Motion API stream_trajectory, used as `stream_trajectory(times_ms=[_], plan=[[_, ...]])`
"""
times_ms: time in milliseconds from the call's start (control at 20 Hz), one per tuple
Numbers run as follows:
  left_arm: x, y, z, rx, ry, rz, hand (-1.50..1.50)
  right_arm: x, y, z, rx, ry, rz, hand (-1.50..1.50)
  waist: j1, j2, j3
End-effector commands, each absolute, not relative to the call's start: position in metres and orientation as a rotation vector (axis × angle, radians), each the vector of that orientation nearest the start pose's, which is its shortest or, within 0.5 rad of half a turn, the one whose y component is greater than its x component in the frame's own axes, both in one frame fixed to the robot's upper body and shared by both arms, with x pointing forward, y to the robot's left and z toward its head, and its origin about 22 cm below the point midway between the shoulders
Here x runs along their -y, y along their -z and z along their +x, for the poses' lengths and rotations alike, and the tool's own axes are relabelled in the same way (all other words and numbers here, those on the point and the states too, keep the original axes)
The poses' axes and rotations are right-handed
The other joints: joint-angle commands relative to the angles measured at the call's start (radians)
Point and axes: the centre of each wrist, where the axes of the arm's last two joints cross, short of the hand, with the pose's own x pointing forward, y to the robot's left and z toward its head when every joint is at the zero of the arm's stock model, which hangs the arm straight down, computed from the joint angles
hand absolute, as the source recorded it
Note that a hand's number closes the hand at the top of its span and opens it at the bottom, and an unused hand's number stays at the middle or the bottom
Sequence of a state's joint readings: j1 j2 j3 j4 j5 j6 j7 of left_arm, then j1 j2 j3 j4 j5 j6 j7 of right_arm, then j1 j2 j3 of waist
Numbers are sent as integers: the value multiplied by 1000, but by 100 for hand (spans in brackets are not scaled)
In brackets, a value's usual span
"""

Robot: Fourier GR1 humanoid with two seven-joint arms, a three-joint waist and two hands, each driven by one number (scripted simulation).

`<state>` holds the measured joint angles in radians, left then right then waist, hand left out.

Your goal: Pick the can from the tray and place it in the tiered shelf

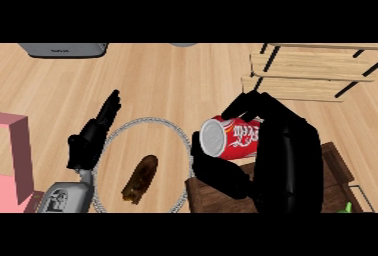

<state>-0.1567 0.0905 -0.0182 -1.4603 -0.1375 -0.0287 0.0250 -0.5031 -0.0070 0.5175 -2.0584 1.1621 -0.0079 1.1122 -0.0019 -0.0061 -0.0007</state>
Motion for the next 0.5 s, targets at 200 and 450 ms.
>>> stream_trajectory(times_ms=[200,450], plan=[[-228,-22,290,1572,265,126,0,101,-261,231,1567,-187,-1174,150,2,5,-1],[-218,-14,276,1579,262,108,0,124,-283,246,1555,-162,-1221,150,5,4,0]])
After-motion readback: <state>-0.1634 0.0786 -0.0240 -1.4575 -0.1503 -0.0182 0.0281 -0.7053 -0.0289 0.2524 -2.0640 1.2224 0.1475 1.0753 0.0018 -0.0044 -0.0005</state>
